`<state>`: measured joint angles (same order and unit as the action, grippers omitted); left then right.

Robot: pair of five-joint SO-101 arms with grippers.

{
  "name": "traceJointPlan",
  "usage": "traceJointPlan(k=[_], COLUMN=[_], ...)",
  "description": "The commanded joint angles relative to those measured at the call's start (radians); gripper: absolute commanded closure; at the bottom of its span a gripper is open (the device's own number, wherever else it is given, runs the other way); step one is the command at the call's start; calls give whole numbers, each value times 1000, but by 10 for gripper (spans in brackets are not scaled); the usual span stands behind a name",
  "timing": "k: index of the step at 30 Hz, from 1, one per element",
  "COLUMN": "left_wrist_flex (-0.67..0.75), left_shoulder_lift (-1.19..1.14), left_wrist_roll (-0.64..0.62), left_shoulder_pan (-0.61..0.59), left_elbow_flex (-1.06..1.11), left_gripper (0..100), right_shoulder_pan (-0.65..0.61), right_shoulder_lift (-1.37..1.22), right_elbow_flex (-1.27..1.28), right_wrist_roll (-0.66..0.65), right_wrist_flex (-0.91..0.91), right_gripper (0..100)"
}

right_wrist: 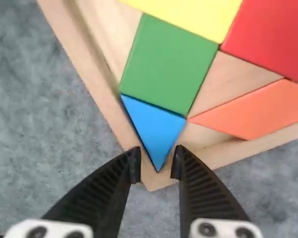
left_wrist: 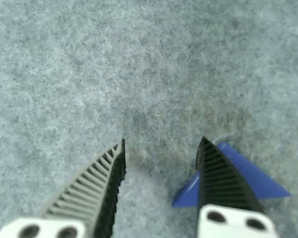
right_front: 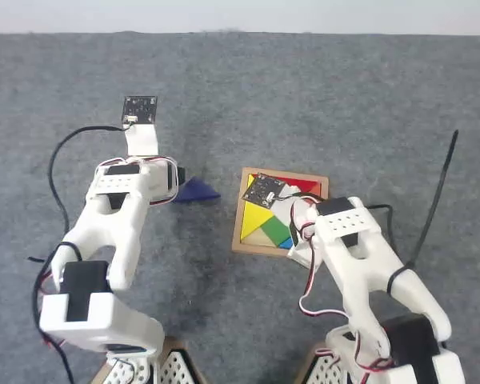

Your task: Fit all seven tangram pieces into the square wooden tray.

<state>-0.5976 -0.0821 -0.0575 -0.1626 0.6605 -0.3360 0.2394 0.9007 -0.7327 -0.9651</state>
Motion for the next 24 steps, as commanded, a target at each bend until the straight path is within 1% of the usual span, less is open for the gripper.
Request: traceJointPlan(k=[1, 4, 12, 17, 21, 24], left_wrist_flex=[-11, -11, -11, -11, -11, -11], left_shoulder_lift=[5, 5, 5, 5, 5, 5], left_wrist_roll=[9, 9, 9, 9, 9, 9], left_shoulder_pan=[11, 11, 11, 11, 12, 12], left_elbow_flex=[-44, -44, -45, -45, -45, -45], left_gripper=[780, 780, 780, 780, 780, 780], right_shoulder_pan=[30, 30, 31, 31, 31, 30], right_shoulder_lift=[-28, -28, -27, -27, -21, -16], right_elbow_flex=[-14, -15, -32, -32, -34, -37], right_wrist_roll=[9, -41, -63, -153, -276, -344], right_wrist_flex=[27, 31, 97, 97, 97, 104], right_gripper=[857, 858, 858, 858, 859, 859])
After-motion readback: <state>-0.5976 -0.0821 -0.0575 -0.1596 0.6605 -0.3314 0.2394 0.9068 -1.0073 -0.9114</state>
